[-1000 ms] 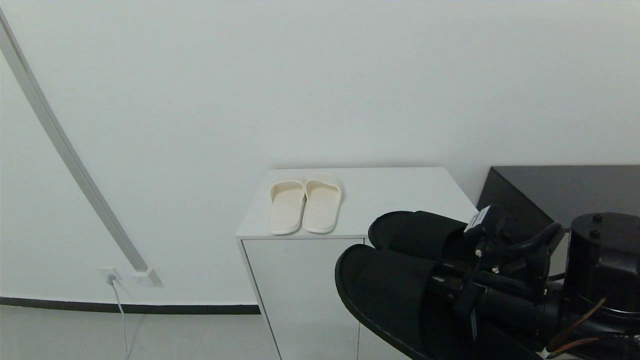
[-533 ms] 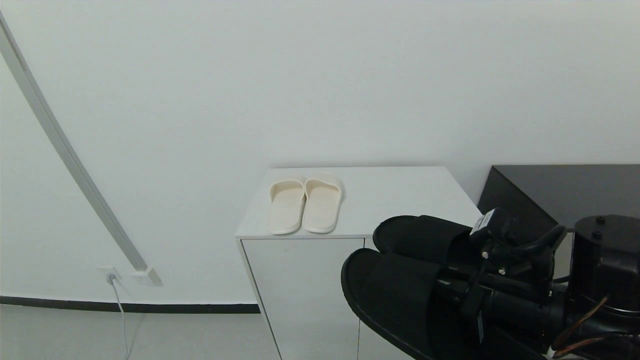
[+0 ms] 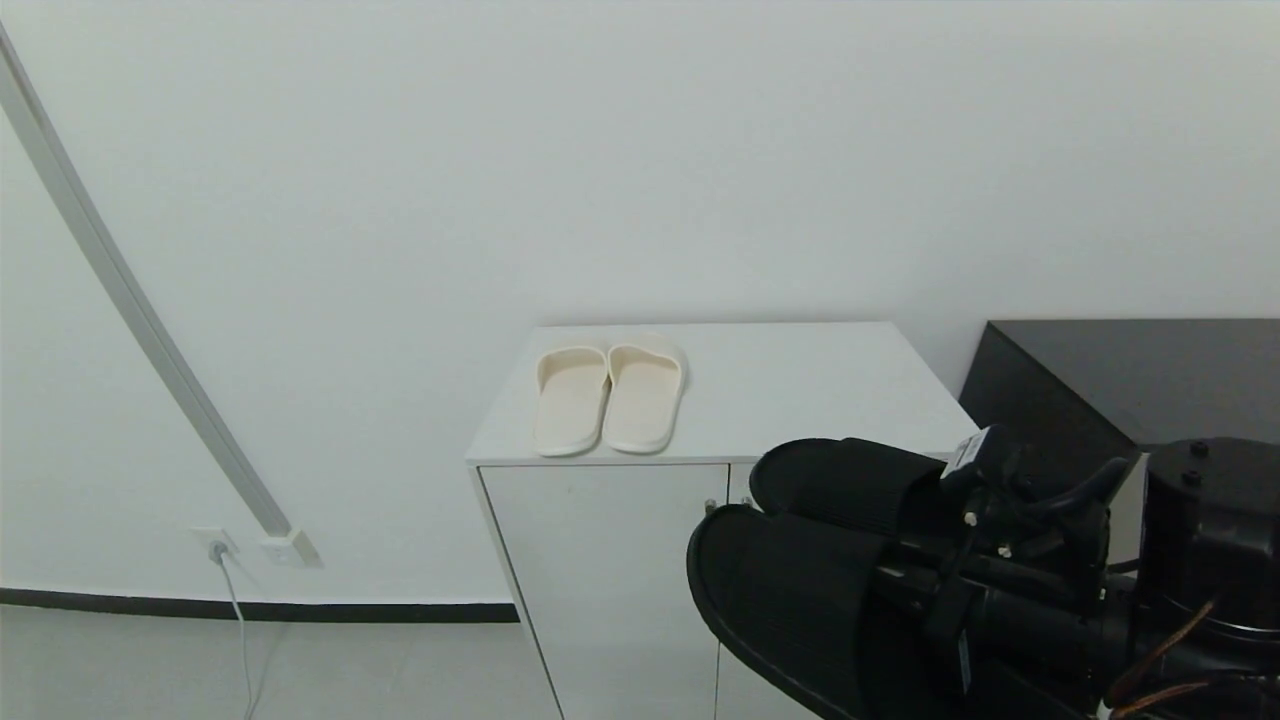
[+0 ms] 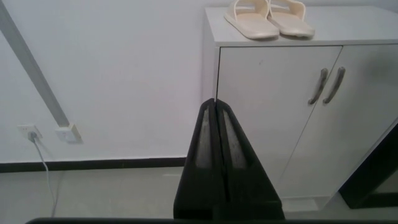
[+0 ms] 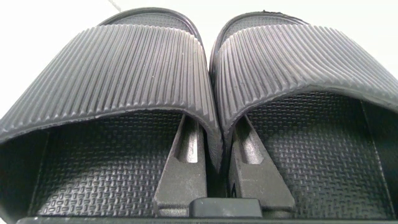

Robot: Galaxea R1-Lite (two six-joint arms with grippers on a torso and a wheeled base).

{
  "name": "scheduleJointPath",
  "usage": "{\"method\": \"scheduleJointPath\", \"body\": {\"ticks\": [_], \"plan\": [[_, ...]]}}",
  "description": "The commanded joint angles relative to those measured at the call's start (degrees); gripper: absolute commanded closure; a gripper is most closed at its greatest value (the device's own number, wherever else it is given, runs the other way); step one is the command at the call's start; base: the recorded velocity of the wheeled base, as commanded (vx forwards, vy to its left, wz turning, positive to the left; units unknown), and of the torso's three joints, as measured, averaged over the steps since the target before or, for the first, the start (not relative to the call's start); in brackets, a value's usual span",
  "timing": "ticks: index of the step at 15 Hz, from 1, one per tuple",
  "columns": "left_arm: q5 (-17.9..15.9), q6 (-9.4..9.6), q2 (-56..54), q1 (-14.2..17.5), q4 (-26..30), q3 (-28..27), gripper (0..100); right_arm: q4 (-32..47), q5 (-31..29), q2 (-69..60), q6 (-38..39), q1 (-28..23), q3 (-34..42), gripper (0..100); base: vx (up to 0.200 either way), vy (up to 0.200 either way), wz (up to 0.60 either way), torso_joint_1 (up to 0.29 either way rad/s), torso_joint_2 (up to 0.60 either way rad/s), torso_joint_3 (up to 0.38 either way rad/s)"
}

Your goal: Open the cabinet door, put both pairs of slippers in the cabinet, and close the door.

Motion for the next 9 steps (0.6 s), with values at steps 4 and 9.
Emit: {"method": "scheduleJointPath", "body": {"ticks": [4, 9], "plan": [[-0.10, 0.04, 0.09, 0.00, 0.17, -0.06, 100, -0.03, -0.16, 0.22, -0.19, 0.12, 0.40, 100, 0.000, 0.000, 0.00, -0.185, 0.46, 0.258], [-0.10, -0.05, 0.09, 0.00, 0.08, -0.06, 0, -0.03, -0.25, 0.05, -0.37, 0.12, 0.57, 100, 0.000, 0.000, 0.00, -0.223, 0.55, 0.321]]}}
